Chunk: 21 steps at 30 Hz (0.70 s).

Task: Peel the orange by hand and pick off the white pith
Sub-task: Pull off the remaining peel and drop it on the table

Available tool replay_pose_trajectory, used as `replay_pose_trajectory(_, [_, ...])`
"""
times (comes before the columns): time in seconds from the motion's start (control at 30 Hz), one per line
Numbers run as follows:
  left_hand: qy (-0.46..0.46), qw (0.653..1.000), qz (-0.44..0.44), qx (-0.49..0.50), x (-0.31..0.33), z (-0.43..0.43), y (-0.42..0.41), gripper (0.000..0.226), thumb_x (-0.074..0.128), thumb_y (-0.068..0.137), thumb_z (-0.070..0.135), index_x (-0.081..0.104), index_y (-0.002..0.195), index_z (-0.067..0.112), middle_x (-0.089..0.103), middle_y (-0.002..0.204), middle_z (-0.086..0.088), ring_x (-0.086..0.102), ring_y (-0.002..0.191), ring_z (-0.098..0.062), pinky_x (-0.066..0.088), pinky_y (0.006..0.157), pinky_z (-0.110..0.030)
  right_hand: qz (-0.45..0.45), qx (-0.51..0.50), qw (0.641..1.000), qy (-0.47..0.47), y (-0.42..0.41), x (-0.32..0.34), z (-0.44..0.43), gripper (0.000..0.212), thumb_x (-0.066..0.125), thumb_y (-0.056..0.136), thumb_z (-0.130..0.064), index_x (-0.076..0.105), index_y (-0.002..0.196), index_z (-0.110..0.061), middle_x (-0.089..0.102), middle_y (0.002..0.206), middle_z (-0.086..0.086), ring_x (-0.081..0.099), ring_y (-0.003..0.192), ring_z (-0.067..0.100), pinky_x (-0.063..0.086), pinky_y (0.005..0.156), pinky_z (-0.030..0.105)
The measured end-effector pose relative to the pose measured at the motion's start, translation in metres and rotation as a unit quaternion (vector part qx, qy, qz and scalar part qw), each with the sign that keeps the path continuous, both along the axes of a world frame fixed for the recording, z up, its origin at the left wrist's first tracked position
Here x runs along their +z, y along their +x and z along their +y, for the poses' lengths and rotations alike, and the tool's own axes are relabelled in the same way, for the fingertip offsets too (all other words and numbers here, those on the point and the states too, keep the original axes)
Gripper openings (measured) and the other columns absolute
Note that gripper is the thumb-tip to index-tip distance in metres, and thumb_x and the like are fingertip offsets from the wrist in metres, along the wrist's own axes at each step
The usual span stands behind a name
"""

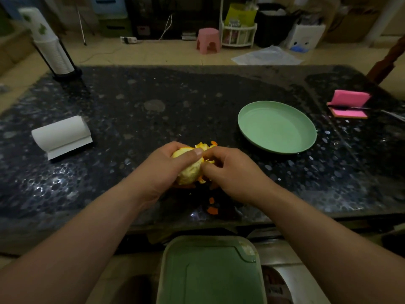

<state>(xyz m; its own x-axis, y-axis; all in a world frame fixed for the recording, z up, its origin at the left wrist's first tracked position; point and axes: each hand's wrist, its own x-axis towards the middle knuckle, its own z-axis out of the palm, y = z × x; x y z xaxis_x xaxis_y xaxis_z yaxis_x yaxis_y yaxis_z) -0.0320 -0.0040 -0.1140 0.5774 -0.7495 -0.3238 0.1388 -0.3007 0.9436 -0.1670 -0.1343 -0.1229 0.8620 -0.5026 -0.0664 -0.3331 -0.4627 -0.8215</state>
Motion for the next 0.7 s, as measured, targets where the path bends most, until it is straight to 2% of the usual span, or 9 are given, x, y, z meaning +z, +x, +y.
replay_pose_trajectory(0.07, [0.011,0.998,-0.054,-0.003,-0.002,-0.001,-0.002,0.031,0.077,0.09,0.043,0.072,0.114,0.023,0.076,0.108,-0.008,0.077,0.094,-0.024,0.064,0.071,-0.036,-0.004,-0.006,1.0,0.006,0.001,0.0,0.0,0.018,0.065,0.093,-0.028,0.075,0.108,-0.029,0.077,0.086,-0.004,0.075,0.077,0.014,0.064,0.077,0.048])
replay_pose_trajectory(0.13, [0.017,0.994,-0.11,0.0,-0.003,-0.002,-0.006,0.031,0.077,0.09,0.047,0.071,0.113,0.026,0.075,0.105,-0.001,0.075,0.093,-0.02,0.065,0.076,-0.038,-0.015,-0.022,1.0,-0.004,0.003,-0.001,0.0,0.016,0.067,0.091,-0.026,0.073,0.105,-0.027,0.076,0.088,-0.004,0.073,0.079,0.015,0.063,0.077,0.048])
replay_pose_trajectory(0.23, [0.02,0.988,-0.154,0.011,-0.005,-0.005,-0.01,0.029,0.076,0.091,0.05,0.069,0.112,0.031,0.073,0.101,0.006,0.071,0.087,-0.01,0.059,0.07,-0.028,-0.025,-0.042,0.999,-0.022,0.005,-0.002,0.002,0.012,0.068,0.09,-0.026,0.07,0.102,-0.026,0.073,0.088,-0.003,0.071,0.078,0.015,0.062,0.073,0.045])
replay_pose_trajectory(0.37, [0.012,0.989,-0.144,0.008,-0.006,-0.004,-0.01,0.028,0.076,0.089,0.051,0.07,0.109,0.032,0.073,0.099,0.007,0.073,0.083,-0.008,0.061,0.07,-0.027,-0.03,-0.048,0.998,-0.005,0.006,-0.008,0.003,0.012,0.065,0.092,-0.023,0.071,0.102,-0.023,0.074,0.087,-0.001,0.072,0.078,0.018,0.062,0.074,0.048])
replay_pose_trajectory(0.47, [-0.002,0.992,-0.127,0.025,-0.009,-0.006,-0.008,0.031,0.076,0.09,0.05,0.071,0.11,0.027,0.076,0.1,0.002,0.075,0.086,-0.014,0.064,0.076,-0.036,-0.03,-0.039,0.998,0.029,0.006,-0.009,0.001,0.016,0.06,0.097,-0.025,0.073,0.106,-0.026,0.076,0.088,0.0,0.075,0.082,0.02,0.064,0.077,0.052])
replay_pose_trajectory(0.57, [-0.021,0.996,-0.071,0.042,-0.007,-0.009,-0.004,0.046,0.079,0.084,0.059,0.074,0.111,0.022,0.079,0.102,-0.006,0.077,0.092,-0.022,0.063,0.083,-0.044,-0.012,-0.026,0.998,0.062,0.007,-0.005,-0.002,0.024,0.052,0.108,-0.033,0.071,0.1,-0.019,0.076,0.088,0.004,0.077,0.079,0.023,0.065,0.074,0.054])
replay_pose_trajectory(0.63, [-0.022,0.997,-0.063,0.028,-0.006,-0.01,-0.005,0.058,0.079,0.076,0.066,0.073,0.111,0.021,0.079,0.1,-0.005,0.077,0.094,-0.026,0.062,0.085,-0.047,0.011,-0.016,0.999,0.031,0.007,-0.003,-0.004,0.03,0.048,0.109,-0.036,0.067,0.097,-0.017,0.075,0.088,0.006,0.076,0.075,0.023,0.064,0.072,0.053])
replay_pose_trajectory(0.7, [-0.018,0.997,-0.073,0.019,-0.006,-0.011,-0.008,0.058,0.076,0.074,0.065,0.073,0.111,0.02,0.079,0.099,-0.004,0.077,0.093,-0.024,0.063,0.083,-0.043,0.026,-0.003,0.999,-0.024,0.006,-0.002,-0.003,0.026,0.047,0.107,-0.032,0.065,0.095,-0.018,0.074,0.085,0.004,0.074,0.072,0.021,0.064,0.071,0.051])
